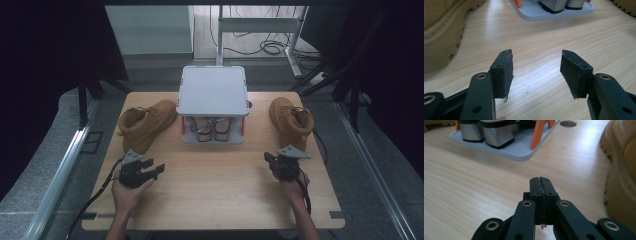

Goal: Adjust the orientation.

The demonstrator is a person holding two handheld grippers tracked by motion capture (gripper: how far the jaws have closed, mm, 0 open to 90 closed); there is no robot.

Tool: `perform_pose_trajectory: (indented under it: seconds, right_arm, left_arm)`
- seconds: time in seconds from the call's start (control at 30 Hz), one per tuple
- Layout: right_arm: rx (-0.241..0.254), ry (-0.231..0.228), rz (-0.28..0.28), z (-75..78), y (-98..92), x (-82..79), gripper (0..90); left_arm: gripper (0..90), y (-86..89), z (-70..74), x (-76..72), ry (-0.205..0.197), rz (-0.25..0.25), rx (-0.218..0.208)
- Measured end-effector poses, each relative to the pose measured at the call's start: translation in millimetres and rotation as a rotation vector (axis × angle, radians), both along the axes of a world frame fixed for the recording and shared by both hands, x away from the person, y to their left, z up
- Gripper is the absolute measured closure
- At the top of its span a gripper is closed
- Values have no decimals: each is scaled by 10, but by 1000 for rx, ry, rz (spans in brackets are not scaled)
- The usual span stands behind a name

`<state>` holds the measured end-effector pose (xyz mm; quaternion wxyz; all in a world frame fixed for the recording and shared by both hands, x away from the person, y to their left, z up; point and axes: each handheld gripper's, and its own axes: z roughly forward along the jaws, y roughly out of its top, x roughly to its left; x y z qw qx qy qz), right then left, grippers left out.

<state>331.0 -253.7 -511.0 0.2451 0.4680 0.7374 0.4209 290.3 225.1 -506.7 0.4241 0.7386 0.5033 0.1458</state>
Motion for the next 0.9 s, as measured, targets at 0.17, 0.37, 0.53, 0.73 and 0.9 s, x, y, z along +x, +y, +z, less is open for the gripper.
perform_pose_trajectory:
  seconds: [0.17, 0.37, 0.53, 0.73, 0.9]
  right_arm:
    - [-25, -15, -24, 48, -70, 132, 897]
    - [-71, -12, -38, 62, -182, 286, 898]
    - [-81, -20, -36, 62, -221, 344, 898]
    - [-93, -33, -52, 67, -289, 409, 898]
    - [-110, -48, -82, 65, -368, 432, 898]
  left_arm:
    - [440, -5, 7, -32, -2, -3, 2]
    - [448, -23, 6, -29, 5, -8, -20]
    - [446, -11, 6, -22, 12, -11, -19]
    - [467, 10, 4, -36, 16, -5, -12]
    - [462, 13, -5, -35, 23, -4, -18]
